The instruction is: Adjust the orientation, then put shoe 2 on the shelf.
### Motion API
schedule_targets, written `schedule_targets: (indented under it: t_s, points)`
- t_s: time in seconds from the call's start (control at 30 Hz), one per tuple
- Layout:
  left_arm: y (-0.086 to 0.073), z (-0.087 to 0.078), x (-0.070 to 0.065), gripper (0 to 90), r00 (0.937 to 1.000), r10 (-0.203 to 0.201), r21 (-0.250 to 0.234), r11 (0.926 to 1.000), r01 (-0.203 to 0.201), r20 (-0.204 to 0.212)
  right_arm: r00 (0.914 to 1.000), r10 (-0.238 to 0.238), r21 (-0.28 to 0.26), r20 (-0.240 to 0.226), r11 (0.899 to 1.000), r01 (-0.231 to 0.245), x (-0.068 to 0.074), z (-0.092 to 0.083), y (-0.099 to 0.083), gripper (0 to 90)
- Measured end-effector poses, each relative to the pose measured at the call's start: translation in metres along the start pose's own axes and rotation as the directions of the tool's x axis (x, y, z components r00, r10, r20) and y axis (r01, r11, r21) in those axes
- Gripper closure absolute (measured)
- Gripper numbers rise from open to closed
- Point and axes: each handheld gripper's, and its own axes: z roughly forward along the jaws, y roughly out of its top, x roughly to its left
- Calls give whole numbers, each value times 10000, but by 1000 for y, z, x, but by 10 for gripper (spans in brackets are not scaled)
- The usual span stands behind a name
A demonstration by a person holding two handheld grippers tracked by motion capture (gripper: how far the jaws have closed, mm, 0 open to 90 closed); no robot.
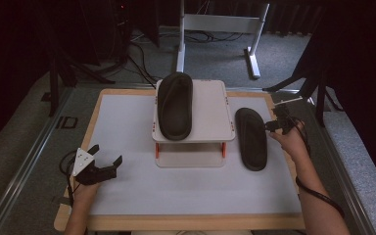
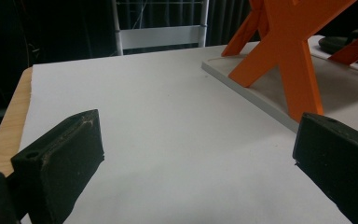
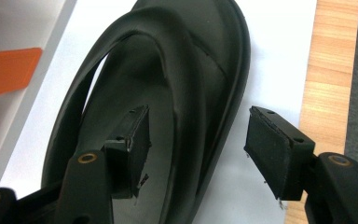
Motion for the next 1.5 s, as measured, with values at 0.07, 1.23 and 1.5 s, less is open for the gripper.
schedule_targets:
  t_s: [0.07, 1.23, 1.5]
  points:
    - [0, 0, 0, 14, 10000, 15, -8, 10000, -15, -8, 10000, -17, 135, -2, 9999, 17, 0, 2, 5, 418]
    - [-1, -2, -1, 14, 10000, -8, -142, 9999, 8, -51, 9994, 129, 2179, 335, 9758, -199, 9, 25, 23, 742]
    - [-1, -2, -1, 14, 10000, -22, -132, 9999, 21, -64, 9998, 151, 2190, 114, 9756, -173, 6, 4, 30, 746]
